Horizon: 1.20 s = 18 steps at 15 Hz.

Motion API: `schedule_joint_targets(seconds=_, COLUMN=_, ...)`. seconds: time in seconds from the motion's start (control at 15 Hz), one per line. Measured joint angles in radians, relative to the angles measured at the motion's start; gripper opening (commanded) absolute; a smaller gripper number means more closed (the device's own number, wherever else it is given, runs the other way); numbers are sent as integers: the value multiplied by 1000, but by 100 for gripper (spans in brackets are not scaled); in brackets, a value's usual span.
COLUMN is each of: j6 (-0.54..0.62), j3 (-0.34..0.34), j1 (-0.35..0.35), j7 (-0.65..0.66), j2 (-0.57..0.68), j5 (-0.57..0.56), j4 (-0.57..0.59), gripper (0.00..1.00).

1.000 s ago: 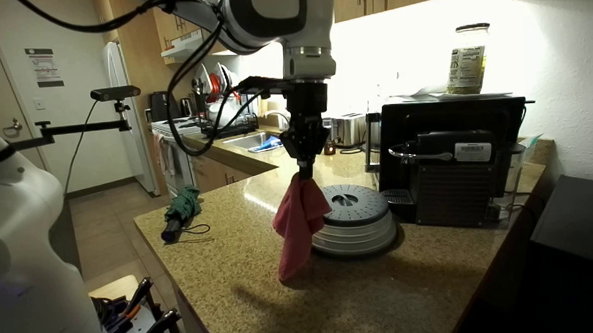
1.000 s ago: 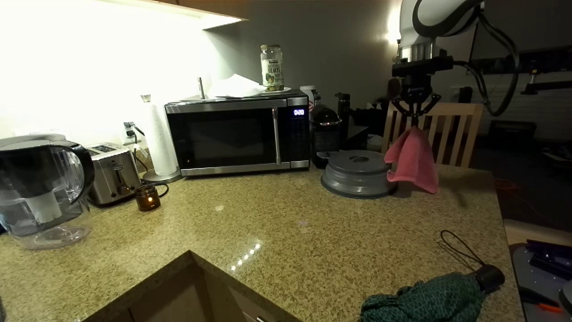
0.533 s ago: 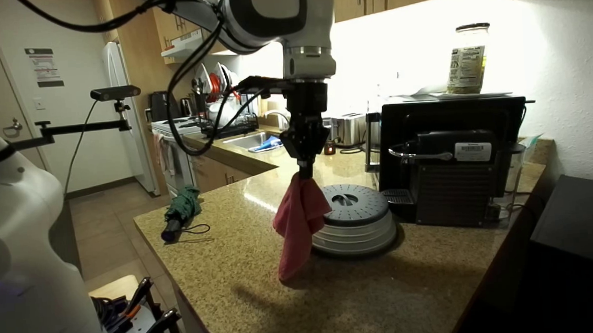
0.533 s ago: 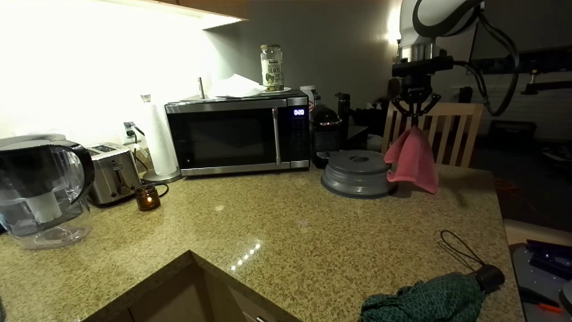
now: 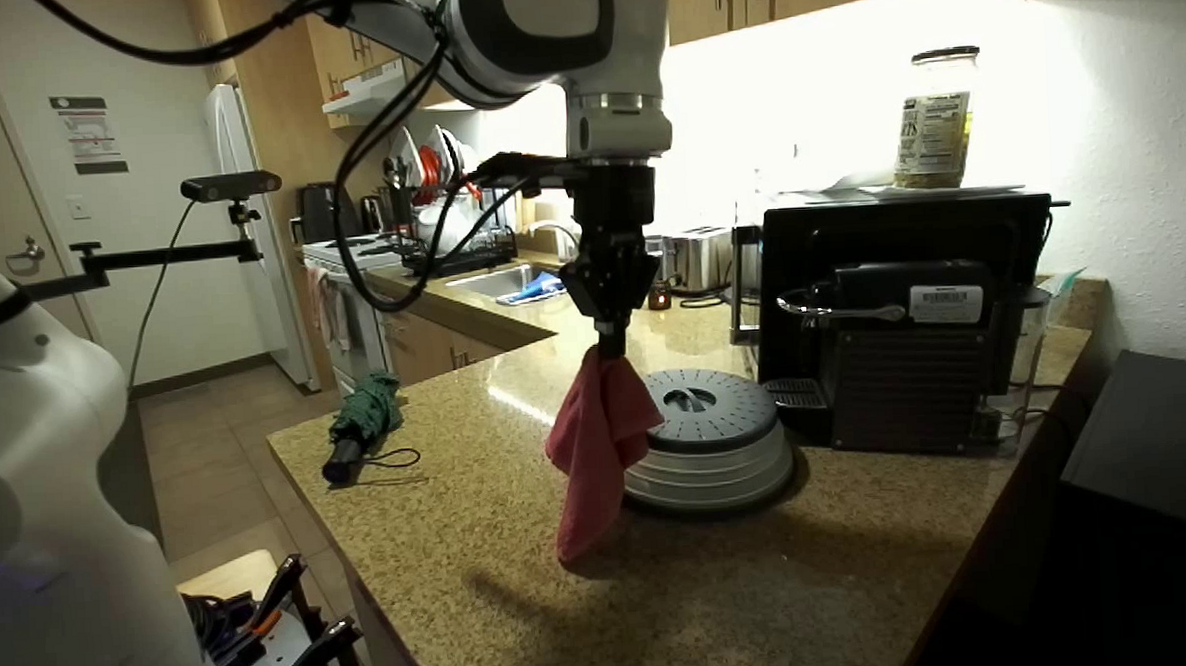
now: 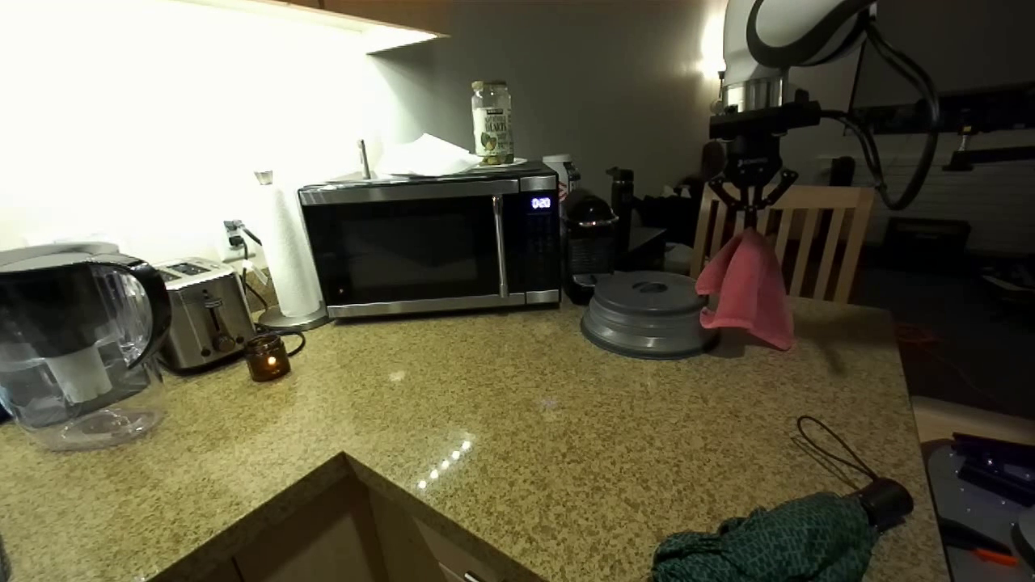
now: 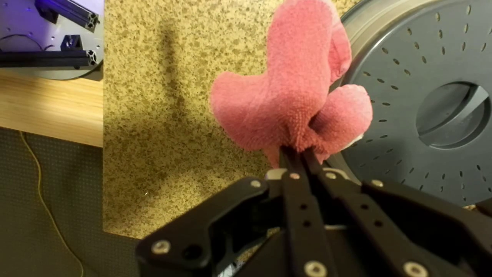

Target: Pick up the pink cloth and put it on the left side of the counter

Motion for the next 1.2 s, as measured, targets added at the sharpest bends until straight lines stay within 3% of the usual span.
schedule_joint_targets(seconds=0.2, j6=8, j3=-4, j1=-2, j7=8, j2=1, j5=-9, j4=0, gripper=4)
schedule_joint_targets(seconds=0.67, j6=154, j3=-86, j1=-86, j7=213, j2=22, j5=-177, j4=1, gripper=4)
schedule_joint_targets(seconds=1.2, j6=170, j3=-109, j1=-102, j7=351, j2=62, j5=-258, j4=8, gripper=4)
